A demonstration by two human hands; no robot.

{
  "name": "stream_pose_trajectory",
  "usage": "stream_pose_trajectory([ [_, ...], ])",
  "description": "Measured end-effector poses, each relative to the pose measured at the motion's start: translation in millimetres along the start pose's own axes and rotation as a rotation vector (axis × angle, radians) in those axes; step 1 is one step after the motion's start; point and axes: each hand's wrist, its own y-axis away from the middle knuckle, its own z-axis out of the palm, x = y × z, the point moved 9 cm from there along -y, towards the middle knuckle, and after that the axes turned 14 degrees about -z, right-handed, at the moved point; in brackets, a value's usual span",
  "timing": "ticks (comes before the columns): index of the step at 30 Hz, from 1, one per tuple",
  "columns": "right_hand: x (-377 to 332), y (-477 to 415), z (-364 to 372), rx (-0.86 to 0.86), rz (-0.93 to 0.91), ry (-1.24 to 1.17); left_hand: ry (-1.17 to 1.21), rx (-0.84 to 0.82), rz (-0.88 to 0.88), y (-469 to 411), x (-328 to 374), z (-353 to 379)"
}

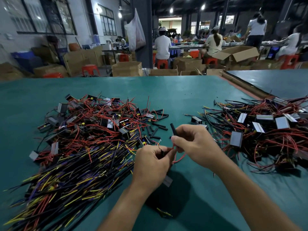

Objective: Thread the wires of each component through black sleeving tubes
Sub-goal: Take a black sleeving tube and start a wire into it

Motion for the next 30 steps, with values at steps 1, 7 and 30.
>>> stream_pose_trajectory([
  [1, 1.8, -0.6, 1.4, -0.002, 0.029, -0.056, 0.006, -0.004, -0.003, -0.6, -0.1, 0.0],
  [7, 2.8, 3.4, 7.3, -0.053, 0.085, -0.286, 0.034, -0.029, 0.025, 2.7, 3.9, 2.9],
  [30, 11.0, 0.5, -22.5, 0.258, 0.135, -0.4, 0.295, 0.006, -0.102, 1.2, 0.1, -3.2],
])
